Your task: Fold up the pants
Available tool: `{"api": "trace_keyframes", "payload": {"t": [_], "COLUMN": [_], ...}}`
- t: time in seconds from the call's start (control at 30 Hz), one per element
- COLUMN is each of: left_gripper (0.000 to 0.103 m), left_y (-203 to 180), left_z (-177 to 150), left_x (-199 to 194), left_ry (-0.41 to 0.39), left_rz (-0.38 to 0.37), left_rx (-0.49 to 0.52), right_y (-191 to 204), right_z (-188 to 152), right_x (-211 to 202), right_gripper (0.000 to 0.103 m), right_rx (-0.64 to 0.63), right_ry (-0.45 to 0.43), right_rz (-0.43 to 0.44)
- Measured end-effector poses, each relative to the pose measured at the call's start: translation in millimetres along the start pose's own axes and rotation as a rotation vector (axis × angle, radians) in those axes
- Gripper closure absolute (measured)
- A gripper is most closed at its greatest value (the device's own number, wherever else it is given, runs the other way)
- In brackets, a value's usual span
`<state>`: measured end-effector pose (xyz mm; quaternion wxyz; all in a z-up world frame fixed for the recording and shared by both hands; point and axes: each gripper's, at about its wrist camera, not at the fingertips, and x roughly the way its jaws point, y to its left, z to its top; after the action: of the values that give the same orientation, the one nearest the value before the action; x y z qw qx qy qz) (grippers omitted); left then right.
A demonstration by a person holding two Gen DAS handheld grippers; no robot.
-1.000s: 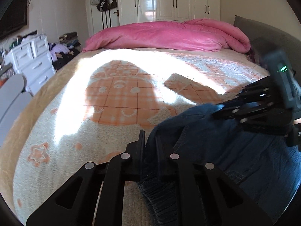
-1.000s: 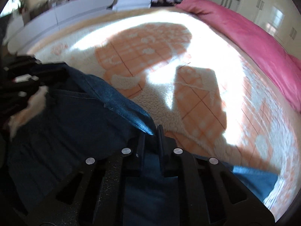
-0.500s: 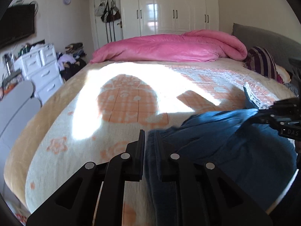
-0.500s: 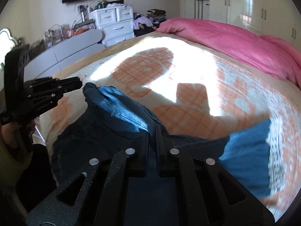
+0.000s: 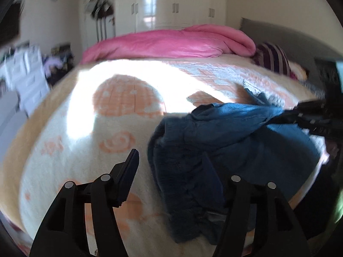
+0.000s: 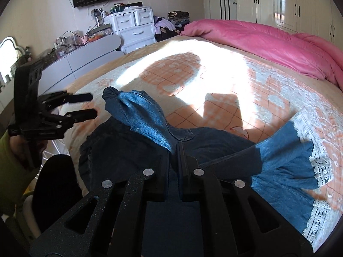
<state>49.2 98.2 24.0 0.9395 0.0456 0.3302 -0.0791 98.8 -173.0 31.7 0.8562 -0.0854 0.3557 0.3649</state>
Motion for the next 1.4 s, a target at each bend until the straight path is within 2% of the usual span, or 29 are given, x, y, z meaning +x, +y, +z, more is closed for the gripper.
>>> {"api": "trace_keyframes", "payload": {"t": [0.07,0.17,0.23,0.3,0.33,0.37,0.5,0.67,0.87,1.0,1.23,1.4], "left_gripper": [0.035,0.035,0.035,0.043,0.061,0.063,0.064,0.065,0.065,0.065,0.064,0.063], "left_y": [-3.8,-7.0,-7.1,-3.4,-0.2,4.1,10.6,9.7,6.6,9.1,14.2,9.6], "left_z": [5.5,17.4,25.4,30.6,33.0,35.2,35.8,15.4,-13.7,-29.3,-46.7,-54.3], "left_x": [9.5,25.4,35.7,45.4,50.6,54.6,45.4,14.2,-6.4,-5.8,-7.9,-22.7], "left_ry": [0.002,0.021,0.035,0.053,0.064,0.068,0.026,-0.010,0.002,0.041,0.089,0.102], "left_rz": [-0.009,-0.024,-0.061,-0.087,-0.113,-0.129,-0.171,-0.190,-0.199,-0.203,-0.172,-0.154], "left_rx": [0.087,0.171,0.197,0.164,0.135,0.102,0.034,0.009,-0.033,-0.079,-0.117,-0.096], "right_y": [1.8,3.1,4.4,5.5,6.3,7.3,11.2,17.9,32.6,49.2,69.7,74.4], "right_z": [-0.1,-0.2,-0.8,-0.1,-0.6,-0.9,-2.2,-11.8,-37.4,-54.6,-72.4,-78.5], "right_x": [-1.7,-1.7,-3.1,-3.6,-3.7,-3.6,-8.3,-14.8,-15.7,-15.1,-1.9,2.4], "right_gripper": [0.101,0.101,0.101,0.101,0.101,0.101,0.101,0.101,0.101,0.100,0.100,0.100], "right_rx": [0.000,0.002,0.005,0.009,0.009,0.009,0.005,0.004,0.020,0.013,-0.036,-0.060], "right_ry": [0.000,0.003,0.004,0.008,0.010,0.013,0.011,0.015,0.046,0.073,0.125,0.146], "right_rz": [-0.001,-0.001,0.002,0.006,0.006,0.003,0.002,0.027,0.078,0.109,0.106,0.100]}}
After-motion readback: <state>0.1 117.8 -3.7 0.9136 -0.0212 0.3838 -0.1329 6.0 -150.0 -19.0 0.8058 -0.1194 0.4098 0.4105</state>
